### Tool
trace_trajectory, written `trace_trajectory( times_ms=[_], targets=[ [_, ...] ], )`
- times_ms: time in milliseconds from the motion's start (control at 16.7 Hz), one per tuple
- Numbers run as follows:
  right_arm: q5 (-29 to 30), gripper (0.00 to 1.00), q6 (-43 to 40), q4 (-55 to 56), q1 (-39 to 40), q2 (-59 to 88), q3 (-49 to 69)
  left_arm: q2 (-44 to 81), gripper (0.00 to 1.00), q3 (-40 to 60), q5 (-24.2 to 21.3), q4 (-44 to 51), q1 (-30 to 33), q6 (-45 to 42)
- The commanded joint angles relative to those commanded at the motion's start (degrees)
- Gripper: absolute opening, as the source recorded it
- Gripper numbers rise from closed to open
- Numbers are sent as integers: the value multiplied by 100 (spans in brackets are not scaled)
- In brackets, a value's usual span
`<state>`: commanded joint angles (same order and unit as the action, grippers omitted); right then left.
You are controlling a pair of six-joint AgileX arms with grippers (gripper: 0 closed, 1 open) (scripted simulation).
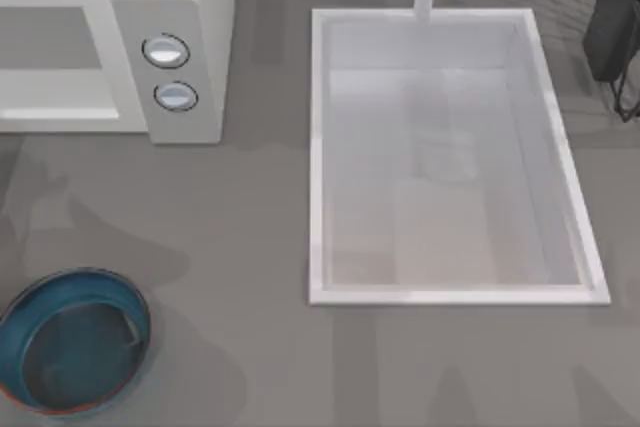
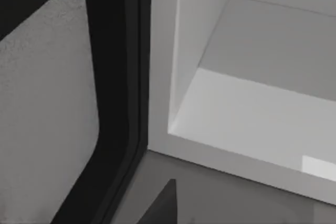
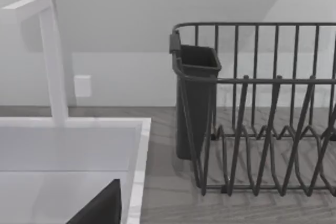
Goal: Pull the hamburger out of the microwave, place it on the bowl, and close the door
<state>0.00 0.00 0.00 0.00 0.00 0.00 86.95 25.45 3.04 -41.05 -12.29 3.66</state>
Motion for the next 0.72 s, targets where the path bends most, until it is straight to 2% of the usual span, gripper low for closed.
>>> trace_trajectory(
  times_ms=[120, 300, 480, 720],
  targets=[
    [0, 100, 0, 0, 0, 0, 0, 97, 0, 310, 291, 585, 339, 645],
    [0, 100, 0, 0, 0, 0, 0, 316, 0, 912, 842, 1822, 995, 2066],
    [0, 100, 0, 0, 0, 0, 0, 634, 0, 1616, 1460, 3410, 1762, 3951],
    [0, 100, 0, 0, 0, 0, 0, 1229, 0, 2594, 2263, 5851, 2819, 6912]
  ],
)
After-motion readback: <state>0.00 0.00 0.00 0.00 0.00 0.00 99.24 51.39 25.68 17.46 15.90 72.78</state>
